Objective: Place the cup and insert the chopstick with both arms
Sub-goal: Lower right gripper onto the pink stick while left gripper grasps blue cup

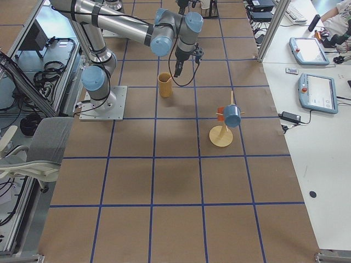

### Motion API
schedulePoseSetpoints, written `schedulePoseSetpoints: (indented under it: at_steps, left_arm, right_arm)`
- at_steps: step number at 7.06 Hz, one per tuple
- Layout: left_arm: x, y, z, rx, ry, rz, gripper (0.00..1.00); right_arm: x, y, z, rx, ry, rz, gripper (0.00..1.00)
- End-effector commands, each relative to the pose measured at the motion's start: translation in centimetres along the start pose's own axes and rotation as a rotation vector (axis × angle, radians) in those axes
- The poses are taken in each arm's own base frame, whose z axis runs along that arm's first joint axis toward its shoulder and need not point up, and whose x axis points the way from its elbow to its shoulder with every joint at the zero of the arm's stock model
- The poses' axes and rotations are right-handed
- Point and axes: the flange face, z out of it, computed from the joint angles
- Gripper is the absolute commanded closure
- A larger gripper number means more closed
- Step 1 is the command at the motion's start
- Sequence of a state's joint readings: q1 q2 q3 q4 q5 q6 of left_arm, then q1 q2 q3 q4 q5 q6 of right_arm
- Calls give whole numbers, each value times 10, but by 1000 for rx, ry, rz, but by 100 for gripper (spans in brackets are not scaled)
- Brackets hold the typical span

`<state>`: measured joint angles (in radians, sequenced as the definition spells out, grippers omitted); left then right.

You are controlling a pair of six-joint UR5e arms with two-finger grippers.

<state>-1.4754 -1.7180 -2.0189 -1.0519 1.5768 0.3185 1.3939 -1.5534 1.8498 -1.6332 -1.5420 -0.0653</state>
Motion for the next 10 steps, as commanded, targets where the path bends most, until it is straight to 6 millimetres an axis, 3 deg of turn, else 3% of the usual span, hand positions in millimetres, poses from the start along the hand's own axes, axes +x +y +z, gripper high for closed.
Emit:
schedulePoseSetpoints:
  at_steps: [1,2,3,4,5,6,8,10]
  left_arm:
    - [-2,-4,9,-6,2,2,94]
    - [-2,-5,7,-2,-1,2,100]
    - [-3,-6,3,6,-10,2,100]
    - [-4,-8,-5,38,-29,-13,100]
    - [6,-16,-11,70,-33,-68,100]
    - [31,-29,-21,89,-25,-132,100]
    - [143,-36,-48,124,11,-198,100]
    - [246,-19,-29,101,44,-242,100]
  right_arm:
    - [0,-3,4,-10,-4,-7,60]
    - [0,-3,3,-7,-4,-7,65]
    - [0,-4,2,3,-2,-6,68]
    - [0,-4,0,12,-1,-3,78]
    - [-1,-2,-3,19,-2,0,89]
    - [-1,-4,-8,39,-2,-1,100]
    - [-2,-2,-10,46,-8,0,100]
    - [-7,-11,-56,130,-36,-3,100]
